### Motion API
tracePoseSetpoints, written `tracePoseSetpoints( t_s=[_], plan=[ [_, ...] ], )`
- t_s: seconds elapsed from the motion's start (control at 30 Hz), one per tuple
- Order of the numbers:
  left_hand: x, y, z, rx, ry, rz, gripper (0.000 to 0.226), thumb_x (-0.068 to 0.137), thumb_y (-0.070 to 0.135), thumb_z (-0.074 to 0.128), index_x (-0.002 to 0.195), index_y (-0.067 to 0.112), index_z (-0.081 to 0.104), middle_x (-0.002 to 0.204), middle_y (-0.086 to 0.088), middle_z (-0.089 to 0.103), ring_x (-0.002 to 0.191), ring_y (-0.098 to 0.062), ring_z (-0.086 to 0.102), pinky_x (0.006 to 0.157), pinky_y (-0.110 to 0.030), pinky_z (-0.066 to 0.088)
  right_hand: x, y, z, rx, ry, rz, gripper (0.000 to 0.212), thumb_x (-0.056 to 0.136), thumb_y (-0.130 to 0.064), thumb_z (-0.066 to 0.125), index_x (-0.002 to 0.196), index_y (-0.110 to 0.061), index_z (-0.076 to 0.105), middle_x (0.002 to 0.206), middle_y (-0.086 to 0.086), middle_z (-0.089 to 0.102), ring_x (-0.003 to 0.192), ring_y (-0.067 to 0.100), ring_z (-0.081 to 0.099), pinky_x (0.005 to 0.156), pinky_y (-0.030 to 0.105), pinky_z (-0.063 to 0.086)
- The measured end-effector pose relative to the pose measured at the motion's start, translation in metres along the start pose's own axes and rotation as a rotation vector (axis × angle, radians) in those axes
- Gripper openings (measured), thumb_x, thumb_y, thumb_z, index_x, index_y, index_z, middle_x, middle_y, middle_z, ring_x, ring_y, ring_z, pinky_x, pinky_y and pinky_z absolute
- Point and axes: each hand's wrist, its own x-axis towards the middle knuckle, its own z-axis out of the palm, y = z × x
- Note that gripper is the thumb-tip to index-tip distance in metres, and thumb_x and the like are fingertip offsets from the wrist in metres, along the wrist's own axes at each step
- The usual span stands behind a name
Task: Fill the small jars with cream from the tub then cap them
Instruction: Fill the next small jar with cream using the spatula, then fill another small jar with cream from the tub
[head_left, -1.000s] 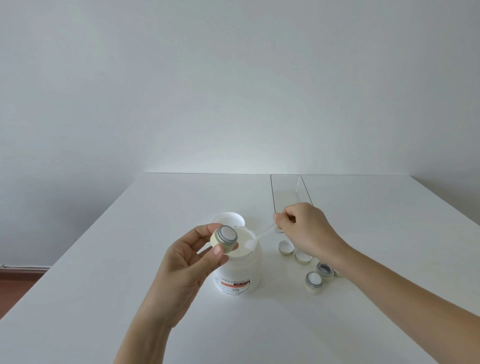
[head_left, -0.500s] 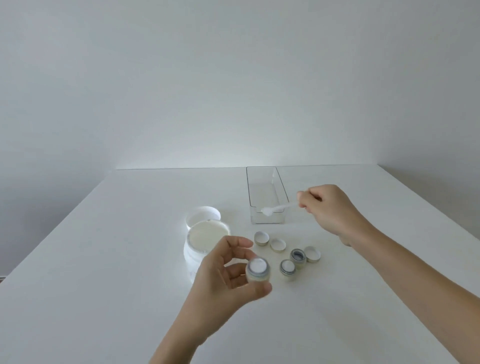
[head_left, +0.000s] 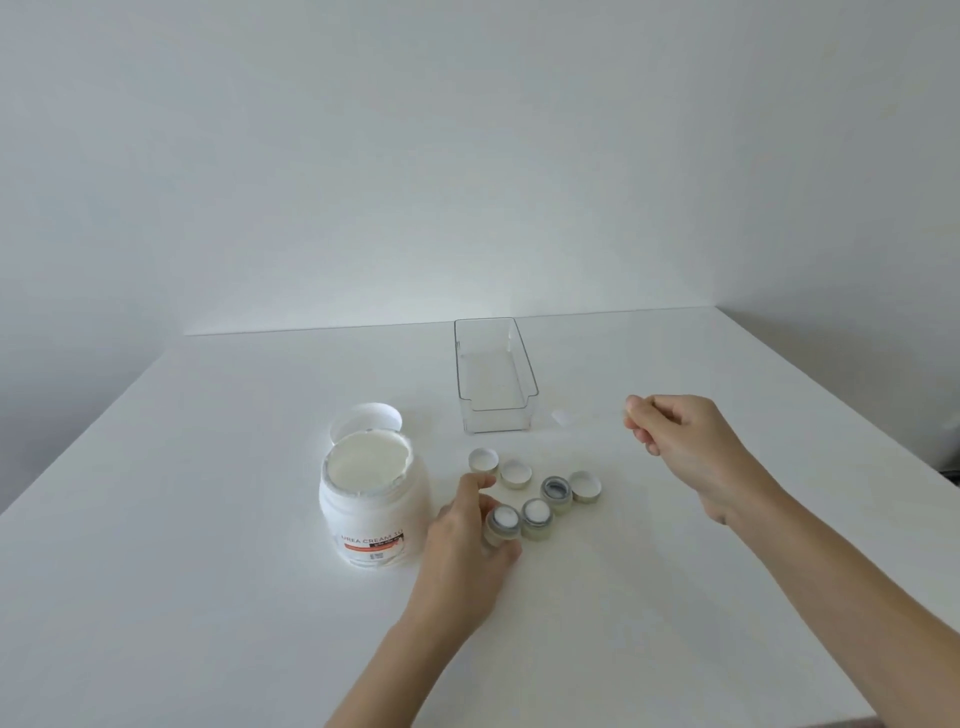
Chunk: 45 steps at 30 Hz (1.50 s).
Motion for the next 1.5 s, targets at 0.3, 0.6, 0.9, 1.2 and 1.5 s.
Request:
tracePoseSetpoints(
  t_s=[0.3, 0.6, 0.9, 1.2, 1.5],
  plan=[
    [0.015, 0.016, -0.001, 0.137, -0.039, 0.088, 0.069, 0.083, 0.028, 0.068, 0.142, 0.026, 0.033, 0.130, 0.014, 0.047, 0.126, -0.011, 0.039, 0.102, -0.028, 0.031, 0.000, 0.003, -0.010, 0.049, 0.015, -0.001, 0.034, 0.097, -0.028, 0.051, 0.070, -0.010, 0.063, 0.066, -0.004, 0.053, 0.061, 0.007, 0.047, 0.069, 0.023, 0.039],
    [0.052, 0.039, 0.032, 0.587, -0.143, 0.010, 0.045, 0.080, 0.040, 0.065, 0.120, 0.021, 0.058, 0.123, -0.001, 0.046, 0.120, -0.026, 0.038, 0.100, -0.038, 0.023, 0.006, 0.000, -0.017, 0.085, 0.062, -0.022, 0.036, 0.096, -0.027, 0.052, 0.073, -0.003, 0.064, 0.064, -0.007, 0.054, 0.059, 0.005, 0.047, 0.071, 0.023, 0.039],
    [0.062, 0.040, 0.036, 0.609, -0.097, 0.026, 0.033, 0.081, 0.036, 0.065, 0.108, 0.019, 0.067, 0.119, -0.002, 0.049, 0.115, -0.026, 0.040, 0.093, -0.038, 0.025, 0.010, -0.002, -0.015, 0.069, 0.058, -0.018, 0.034, 0.096, -0.028, 0.052, 0.069, -0.011, 0.063, 0.065, -0.007, 0.055, 0.058, 0.006, 0.047, 0.068, 0.022, 0.039],
    [0.021, 0.055, -0.031, 0.082, 0.063, 0.126, 0.027, 0.081, 0.024, 0.075, 0.105, 0.024, 0.063, 0.105, 0.012, 0.062, 0.086, -0.005, 0.066, 0.075, -0.019, 0.053, 0.020, -0.017, -0.003, 0.127, 0.030, 0.002, 0.036, 0.096, -0.030, 0.052, 0.078, -0.002, 0.065, 0.066, -0.005, 0.054, 0.061, 0.011, 0.044, 0.074, 0.026, 0.037],
    [-0.008, 0.027, -0.130, -0.197, 0.243, -0.078, 0.025, 0.076, 0.019, 0.081, 0.092, 0.033, 0.069, 0.076, 0.008, 0.075, 0.055, -0.004, 0.062, 0.048, -0.006, 0.039, 0.008, -0.048, 0.067, -0.008, -0.168, -0.233, 0.031, 0.091, -0.027, 0.061, 0.063, -0.014, 0.066, 0.063, -0.008, 0.064, 0.049, -0.003, 0.049, 0.051, 0.008, 0.038]
  ],
)
